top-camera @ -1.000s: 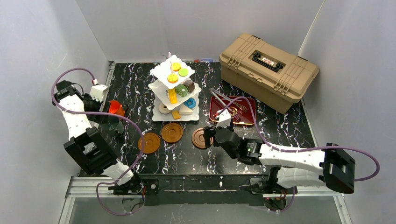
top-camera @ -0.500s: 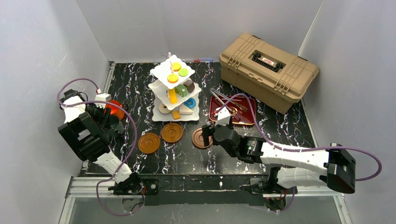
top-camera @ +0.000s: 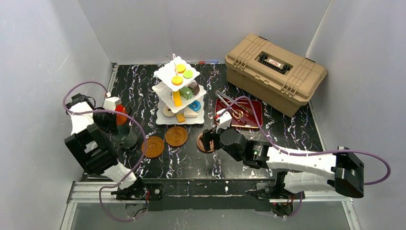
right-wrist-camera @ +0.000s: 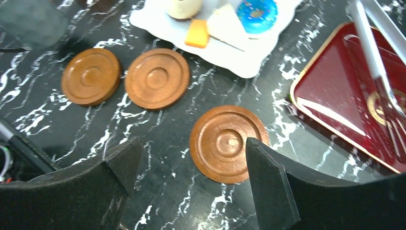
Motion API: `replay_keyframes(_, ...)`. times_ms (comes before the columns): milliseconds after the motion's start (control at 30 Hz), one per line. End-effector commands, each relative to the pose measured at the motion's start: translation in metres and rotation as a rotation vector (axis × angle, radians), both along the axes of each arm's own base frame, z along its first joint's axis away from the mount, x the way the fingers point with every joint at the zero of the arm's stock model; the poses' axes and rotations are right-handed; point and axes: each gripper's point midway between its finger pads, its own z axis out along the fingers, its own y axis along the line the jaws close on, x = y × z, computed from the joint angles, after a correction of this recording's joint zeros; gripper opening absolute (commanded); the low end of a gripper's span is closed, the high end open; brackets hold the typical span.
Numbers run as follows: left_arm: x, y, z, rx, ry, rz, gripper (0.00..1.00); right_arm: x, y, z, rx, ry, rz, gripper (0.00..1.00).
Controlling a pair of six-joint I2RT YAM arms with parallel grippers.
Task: Serve the afternoon tea
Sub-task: Pick up the cup at the center of the board.
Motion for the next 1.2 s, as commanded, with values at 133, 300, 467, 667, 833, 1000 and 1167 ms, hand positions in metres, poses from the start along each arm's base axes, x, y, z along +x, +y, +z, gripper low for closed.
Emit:
replay_keyframes(133, -0.017, -0.113, 0.089, -0.092, -0.151, -0.168, 0.0, -0.019, 0.069, 0.033, 0.151, -0.093, 0.278, 0.86)
replay_keyframes(300, -0.021, -0.157, 0.108, -0.092, -0.16, -0.155, 0.0, -0.034, 0.103, 0.049, 0.195, -0.155, 0.387, 0.87)
replay_keyframes(467, -0.018, -0.171, 0.109, -0.168, -0.114, 0.014, 0.0, -0.043, 0.117, 0.057, 0.146, -0.256, 0.358, 0.88)
replay_keyframes(667, -0.017, -0.164, 0.099, -0.114, -0.113, 0.248, 0.0, -0.054, 0.132, 0.07, 0.119, -0.349, 0.297, 0.91)
replay_keyframes(833, -0.026, -0.155, 0.085, -0.043, -0.083, 0.359, 0.0, -0.052, 0.157, 0.061, 0.017, -0.415, 0.264, 0.93)
replay_keyframes(1000, -0.029, -0.155, 0.095, -0.041, -0.096, 0.419, 0.0, -0.051, 0.182, 0.051, -0.013, -0.43, 0.282, 0.92)
replay_keyframes(1167, -0.033, -0.161, 0.102, -0.063, -0.092, 0.438, 0.0, -0.052, 0.199, 0.043, -0.036, -0.43, 0.302, 0.9)
